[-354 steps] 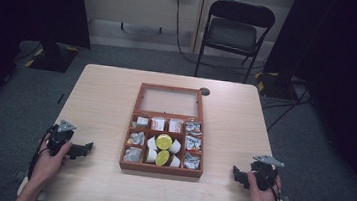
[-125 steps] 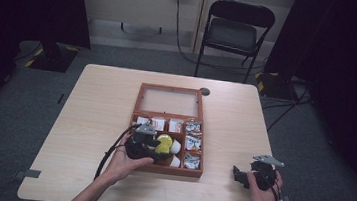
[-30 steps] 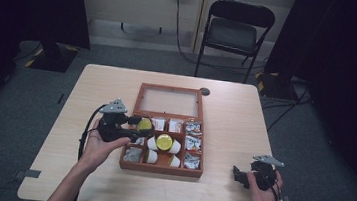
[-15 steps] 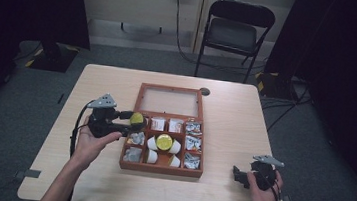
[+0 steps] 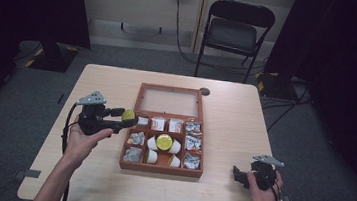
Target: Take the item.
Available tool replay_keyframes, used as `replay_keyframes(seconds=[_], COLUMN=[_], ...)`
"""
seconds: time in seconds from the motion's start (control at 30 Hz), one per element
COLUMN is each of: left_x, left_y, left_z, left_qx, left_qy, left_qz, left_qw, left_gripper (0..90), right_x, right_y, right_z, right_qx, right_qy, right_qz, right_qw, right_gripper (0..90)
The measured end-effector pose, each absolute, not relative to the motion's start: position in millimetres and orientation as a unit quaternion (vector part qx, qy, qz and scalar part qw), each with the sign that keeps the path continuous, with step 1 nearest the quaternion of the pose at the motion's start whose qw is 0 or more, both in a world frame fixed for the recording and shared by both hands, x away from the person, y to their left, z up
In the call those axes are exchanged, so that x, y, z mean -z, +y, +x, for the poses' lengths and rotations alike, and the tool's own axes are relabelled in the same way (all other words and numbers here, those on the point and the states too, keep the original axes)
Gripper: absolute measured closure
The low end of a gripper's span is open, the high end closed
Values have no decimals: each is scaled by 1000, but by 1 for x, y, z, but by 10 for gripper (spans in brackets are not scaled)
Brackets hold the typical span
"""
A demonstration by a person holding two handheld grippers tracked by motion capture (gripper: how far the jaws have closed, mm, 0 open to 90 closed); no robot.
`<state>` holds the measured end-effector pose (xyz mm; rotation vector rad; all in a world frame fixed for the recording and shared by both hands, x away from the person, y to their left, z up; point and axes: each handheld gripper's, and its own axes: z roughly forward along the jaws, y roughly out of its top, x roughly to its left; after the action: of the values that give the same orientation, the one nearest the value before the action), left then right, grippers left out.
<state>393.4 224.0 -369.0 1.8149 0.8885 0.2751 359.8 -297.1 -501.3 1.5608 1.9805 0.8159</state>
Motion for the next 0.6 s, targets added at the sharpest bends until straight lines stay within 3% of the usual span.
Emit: replay_keyframes(seconds=[0.6], left_x=[379], left_y=[267], left_z=[390], left_qx=[-133], left_qy=[407], left_qz=[750], left_qw=[504], left_gripper=[375], right_x=[501], right_y=[-297], right_z=[360], right_qx=[-299], right_qy=[725], right_qz=[570], right_qw=[243], right_gripper=[0])
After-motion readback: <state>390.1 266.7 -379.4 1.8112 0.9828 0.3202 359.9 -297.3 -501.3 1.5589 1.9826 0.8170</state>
